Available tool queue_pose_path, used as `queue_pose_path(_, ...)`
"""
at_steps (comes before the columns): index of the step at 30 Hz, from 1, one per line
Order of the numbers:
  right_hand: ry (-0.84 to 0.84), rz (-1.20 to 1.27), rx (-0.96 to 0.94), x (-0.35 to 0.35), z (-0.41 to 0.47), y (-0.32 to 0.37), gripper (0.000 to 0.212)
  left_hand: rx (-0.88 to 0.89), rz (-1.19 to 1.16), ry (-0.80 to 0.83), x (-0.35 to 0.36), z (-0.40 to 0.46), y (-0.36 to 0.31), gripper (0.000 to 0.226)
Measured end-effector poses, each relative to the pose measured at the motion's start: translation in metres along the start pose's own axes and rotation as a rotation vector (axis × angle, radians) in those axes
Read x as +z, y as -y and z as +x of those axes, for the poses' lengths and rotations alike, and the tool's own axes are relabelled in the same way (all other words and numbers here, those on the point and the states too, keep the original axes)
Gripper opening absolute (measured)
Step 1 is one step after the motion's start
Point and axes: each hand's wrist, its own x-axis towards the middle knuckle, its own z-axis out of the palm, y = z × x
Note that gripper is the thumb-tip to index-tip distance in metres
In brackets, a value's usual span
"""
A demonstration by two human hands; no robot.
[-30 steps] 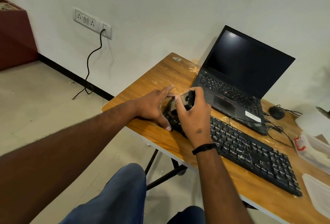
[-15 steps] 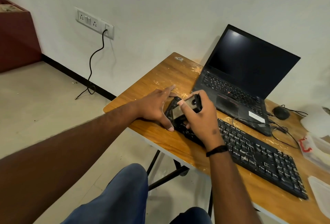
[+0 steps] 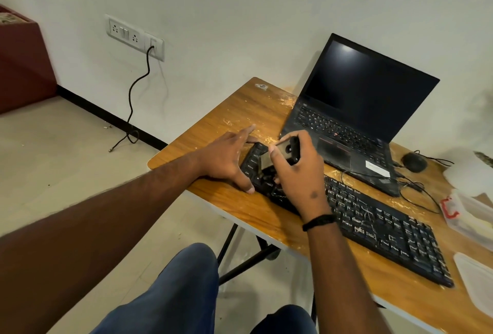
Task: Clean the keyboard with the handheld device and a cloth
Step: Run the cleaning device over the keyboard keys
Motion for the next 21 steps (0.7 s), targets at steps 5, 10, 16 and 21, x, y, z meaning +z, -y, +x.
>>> queue_pose_path(5, 0.179, 0.130, 0.117, -0.009, 0.002, -0.004, 0.018, 0.022, 0.002, -0.005, 0.000, 0.000, -0.001, 0.149)
queue_pose_path(10, -0.093, 0.041, 0.127, 0.005, 0.005, -0.006, 0.015, 0.012, 0.016, -0.008, 0.001, 0.000, -0.002, 0.151)
queue_pose_path(16, 0.074, 0.162, 0.213, 0.001, 0.005, -0.005, 0.017, 0.009, 0.014, -0.022, 0.001, -0.001, -0.003, 0.152)
queue_pose_path(21, -0.124, 0.094, 0.212, 0.008, 0.012, -0.006, 0.016, -0.001, 0.010, -0.023, 0.001, -0.001, -0.005, 0.149)
